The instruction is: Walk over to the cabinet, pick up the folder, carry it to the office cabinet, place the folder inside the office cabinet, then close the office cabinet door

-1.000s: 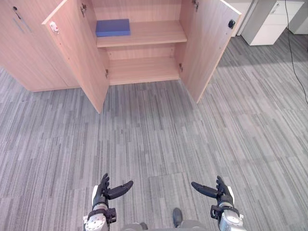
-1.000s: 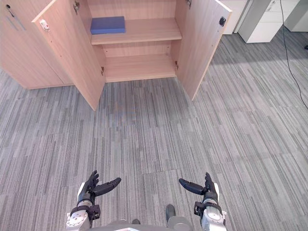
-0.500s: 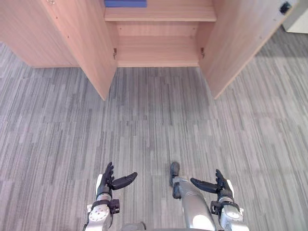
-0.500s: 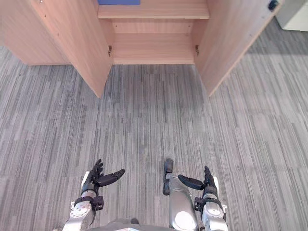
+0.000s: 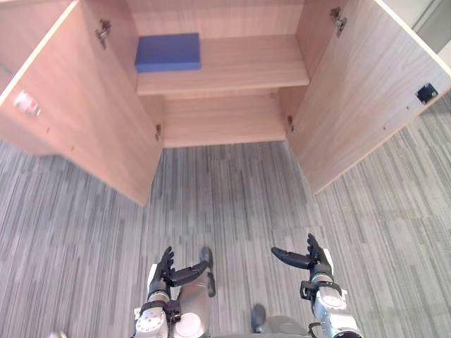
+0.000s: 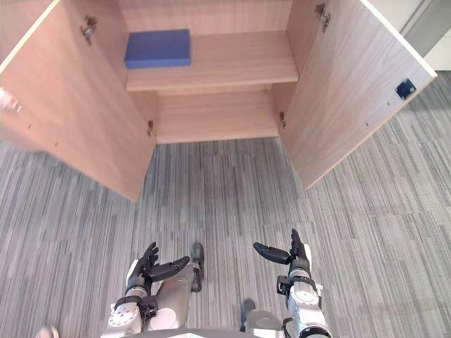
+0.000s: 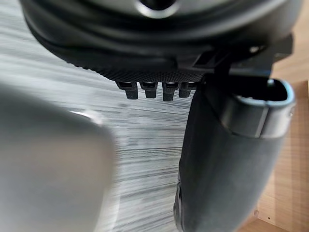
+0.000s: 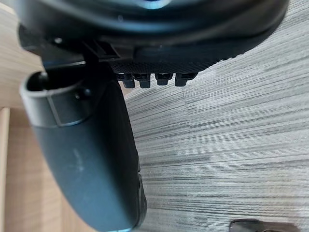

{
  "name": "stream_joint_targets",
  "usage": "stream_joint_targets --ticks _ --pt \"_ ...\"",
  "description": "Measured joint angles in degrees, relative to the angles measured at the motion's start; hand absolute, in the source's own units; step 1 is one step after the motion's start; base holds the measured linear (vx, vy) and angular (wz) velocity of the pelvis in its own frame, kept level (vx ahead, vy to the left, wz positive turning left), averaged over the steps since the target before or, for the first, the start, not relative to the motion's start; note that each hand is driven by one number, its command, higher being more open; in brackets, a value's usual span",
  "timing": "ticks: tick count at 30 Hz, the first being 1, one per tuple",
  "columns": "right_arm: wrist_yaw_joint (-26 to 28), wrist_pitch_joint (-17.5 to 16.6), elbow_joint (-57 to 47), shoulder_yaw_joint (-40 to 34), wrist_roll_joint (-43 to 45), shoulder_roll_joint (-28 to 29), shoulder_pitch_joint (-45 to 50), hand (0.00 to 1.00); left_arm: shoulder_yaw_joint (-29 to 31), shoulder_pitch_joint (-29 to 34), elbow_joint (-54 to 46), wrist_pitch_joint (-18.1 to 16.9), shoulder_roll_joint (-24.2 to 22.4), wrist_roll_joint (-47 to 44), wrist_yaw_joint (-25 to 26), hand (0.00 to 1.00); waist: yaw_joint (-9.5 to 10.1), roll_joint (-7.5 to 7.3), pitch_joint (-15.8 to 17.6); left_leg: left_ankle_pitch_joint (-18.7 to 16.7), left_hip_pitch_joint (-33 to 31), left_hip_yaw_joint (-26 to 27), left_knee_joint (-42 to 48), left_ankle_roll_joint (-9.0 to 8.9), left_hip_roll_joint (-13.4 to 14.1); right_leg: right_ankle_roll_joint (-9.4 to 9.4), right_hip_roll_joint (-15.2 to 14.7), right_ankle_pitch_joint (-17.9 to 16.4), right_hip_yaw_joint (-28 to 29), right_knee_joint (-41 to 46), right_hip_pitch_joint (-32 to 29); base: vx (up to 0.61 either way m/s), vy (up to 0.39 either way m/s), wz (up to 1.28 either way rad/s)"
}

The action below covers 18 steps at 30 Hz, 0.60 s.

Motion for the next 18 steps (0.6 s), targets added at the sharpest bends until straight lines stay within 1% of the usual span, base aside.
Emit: stream_joint_targets --ticks 1,2,3,4,5,6,7,8,9,10,11,12,13,14,15,16,17,18 --pt "0.0 0.0 0.0 0.0 0.0 0.2 0.4 1.0 0.0 0.2 0.0 0.0 0.0 0.0 0.0 1.0 0.02 -0.24 -0.1 -1.4 2.0 0.6 0.1 0.11 -0.4 0.4 -0.4 0.2 0.2 4.4 -0.7 0.57 0.215 -0.3" --pt "0.0 0.0 0.0 0.0 -0.3 0.7 0.7 1.0 -0.1 0.7 -0.1 0.0 -0.1 0.1 -0.1 1.0 -0.21 -0.35 -0.2 -4.1 6.7 1.2 -0.9 0.42 -1.0 4.21 -1.6 2.7 0.0 17.6 -4.4 0.55 0.186 -0.31" --pt "0.0 0.0 0.1 0.2 -0.5 1.1 1.0 1.0 -0.3 1.0 -0.3 -0.1 0.2 0.3 -0.1 1.0 -0.91 -0.31 -0.2 -6.7 12.0 1.2 -3.4 0.43 -1.5 7.16 -3.1 6.6 -0.3 32.3 -9.9 0.54 0.163 -0.23" --pt "0.0 0.0 0.3 0.3 -0.5 1.4 1.1 1.0 -0.7 0.9 -0.1 0.0 0.5 0.6 -0.1 1.0 -1.08 -0.61 -0.2 -7.3 14.2 1.3 -4.4 0.7 -2.1 5.34 -4.1 5.0 -0.7 39.1 -12.7 0.41 0.095 -0.01" --pt "0.0 0.1 0.4 0.6 -0.5 1.6 1.2 1.0 -0.9 0.9 -0.1 -0.1 0.8 0.8 0.0 1.0 -1.62 -0.64 -0.3 -7.7 17.0 1.1 -5.8 0.95 -2.3 2.67 -4.8 2.2 -1.8 44.8 -16.3 0.39 0.04 0.11" --pt "0.0 0.1 0.4 1.3 -0.7 1.7 1.3 1.0 -1.0 1.0 -0.2 -0.1 0.8 1.0 0.0 1.0 -1.95 -0.55 -0.3 -7.8 20.0 0.9 -7.8 1.0 -2.2 1.43 -5.0 0.1 -3.5 46.6 -19.4 0.59 -0.008 0.14" --pt "0.2 0.0 0.5 2.1 -1.0 2.1 1.6 1.0 -0.7 1.0 0.0 -0.1 1.2 1.0 0.0 1.0 -2.11 -0.29 -0.1 -7.9 24.1 0.8 -10.4 0.86 -1.2 0.54 -4.0 -2.8 -6.7 42.9 -23.4 0.59 -0.046 0.13" --pt "0.4 0.0 0.5 2.5 -1.1 2.1 1.8 1.0 -0.6 0.9 0.1 -0.1 1.4 1.0 0.1 1.0 -2.27 -0.03 0.0 -8.0 25.2 0.6 -10.8 0.73 -0.5 0.1 -3.1 -3.8 -7.7 39.1 -24.6 0.6 -0.111 0.2" --pt "0.6 0.0 0.5 2.6 -1.1 2.2 1.8 1.0 -0.6 0.9 0.1 -0.2 1.7 1.0 0.5 1.0 -2.42 0.26 0.1 -8.1 26.6 0.5 -10.8 0.54 0.8 0.13 -1.0 -4.1 -8.5 29.4 -26.5 0.4 -0.124 0.23" --pt "0.6 0.0 0.5 2.6 -1.1 2.2 1.8 1.0 -0.6 0.9 0.1 -0.2 1.7 1.0 0.7 1.0 -2.5 0.22 0.1 -8.3 27.3 0.3 -10.7 0.23 1.2 0.37 -0.3 -3.7 -8.5 23.9 -27.2 0.51 -0.188 0.41" --pt "0.5 0.0 0.5 2.6 -1.1 1.9 2.4 1.0 -0.5 1.1 0.1 -0.2 1.8 1.0 1.0 1.0 -3.13 -0.67 -0.5 -9.7 28.7 -0.4 -10.6 -2.13 1.8 -0.15 1.5 2.4 -8.0 10.2 -27.0 0.53 -0.199 0.48" --pt "0.2 -0.1 0.6 2.5 -1.1 1.9 4.2 1.0 -0.6 2.1 0.2 -0.3 2.6 1.0 1.0 1.0 -3.15 -2.28 -1.5 -12.5 30.5 -1.0 -9.9 -5.81 0.3 -2.53 1.3 18.7 -5.4 0.5 -26.7 0.54 -0.217 0.39" --pt "0.1 0.0 1.8 2.5 -1.2 0.8 3.5 1.0 -0.3 1.1 2.1 -0.1 1.0 1.0 1.1 1.0 -2.82 -0.34 -1.3 -14.0 31.4 -1.4 -9.1 -6.6 2.2 -3.36 2.5 16.6 -6.0 3.7 -27.0 0.5 -0.176 0.2" --pt "-0.1 0.6 3.7 2.2 -1.2 -0.1 2.3 1.0 0.2 1.0 2.8 0.3 -0.2 1.0 1.1 1.0 -3.12 0.83 -2.4 -13.6 29.7 -1.9 -5.7 -7.49 3.5 -3.9 3.1 13.3 -5.8 5.8 -27.5 0.47 -0.189 0.04" --pt "-0.1 0.7 3.7 1.5 -1.2 -0.2 2.4 1.0 0.4 1.1 2.3 0.2 -1.3 1.0 1.0 1.0 -3.06 1.67 -2.5 -13.3 28.7 -2.3 -1.5 -7.54 4.6 -4.02 3.5 10.9 -6.5 7.4 -27.1 0.61 -0.273 0.35" --pt "-0.3 0.8 2.5 0.8 -1.2 0.0 3.8 1.0 0.7 0.8 2.0 0.2 -2.8 1.0 1.0 1.0 -3.34 2.68 -2.0 -10.9 24.7 -2.4 11.1 -8.12 7.0 -4.43 3.8 7.7 -8.3 8.0 -23.6 0.45 -0.227 0.46" --pt "-0.3 0.9 1.9 0.8 -1.2 0.1 4.5 1.0 0.7 0.9 1.8 0.2 -3.3 1.0 1.0 1.0 -3.2 2.77 -2.0 -8.3 22.4 -2.4 17.6 -8.37 8.3 -4.71 4.0 6.8 -8.8 7.5 -21.4 0.42 -0.231 0.52" --pt "-0.4 1.0 1.1 0.9 -1.1 0.6 5.7 1.0 0.7 1.4 0.8 0.2 -3.8 1.0 1.0 1.0 -2.69 2.9 -2.1 -8.9 19.6 -1.5 25.2 -9.2 10.9 -5.11 4.6 6.0 -9.6 6.3 -18.5 0.29 -0.148 0.23"
